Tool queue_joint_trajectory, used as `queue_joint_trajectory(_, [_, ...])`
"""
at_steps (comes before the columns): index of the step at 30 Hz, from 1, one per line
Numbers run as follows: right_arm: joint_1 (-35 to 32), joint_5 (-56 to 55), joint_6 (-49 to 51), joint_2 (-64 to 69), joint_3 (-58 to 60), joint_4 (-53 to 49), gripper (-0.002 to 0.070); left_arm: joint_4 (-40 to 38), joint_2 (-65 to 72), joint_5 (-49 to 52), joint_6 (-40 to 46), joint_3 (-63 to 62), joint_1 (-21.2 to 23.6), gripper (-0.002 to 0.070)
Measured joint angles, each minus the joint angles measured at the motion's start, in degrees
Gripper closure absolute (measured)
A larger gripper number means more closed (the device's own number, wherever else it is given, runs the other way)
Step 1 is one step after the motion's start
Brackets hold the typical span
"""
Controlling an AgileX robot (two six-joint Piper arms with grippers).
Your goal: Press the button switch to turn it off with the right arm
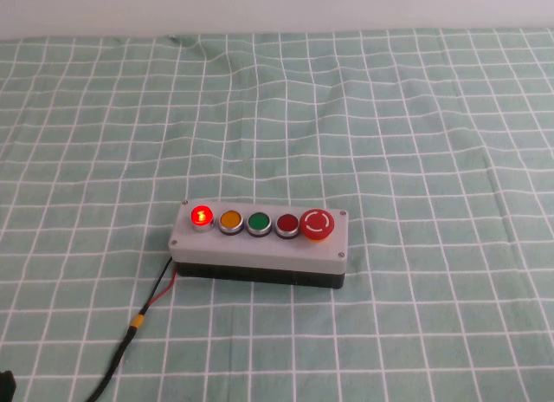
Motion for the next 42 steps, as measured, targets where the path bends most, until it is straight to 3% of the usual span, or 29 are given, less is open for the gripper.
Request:
queue_joint_trajectory(31, [0.00,-1.22,0.00,0.00,0.00,0.00,0.0692,0.00,0.00,0.00,0.00,0.00,0.00,0.0678])
queue_joint_trajectory(35, [0.00,-8.42,0.00,0.00,0.00,0.00,0.0692,0.00,0.00,0.00,0.00,0.00,0.00,0.0678])
queue_joint_trajectory(42, [0.00,-34.48,0.00,0.00,0.00,0.00,0.0692,0.00,0.00,0.00,0.00,0.00,0.00,0.0678])
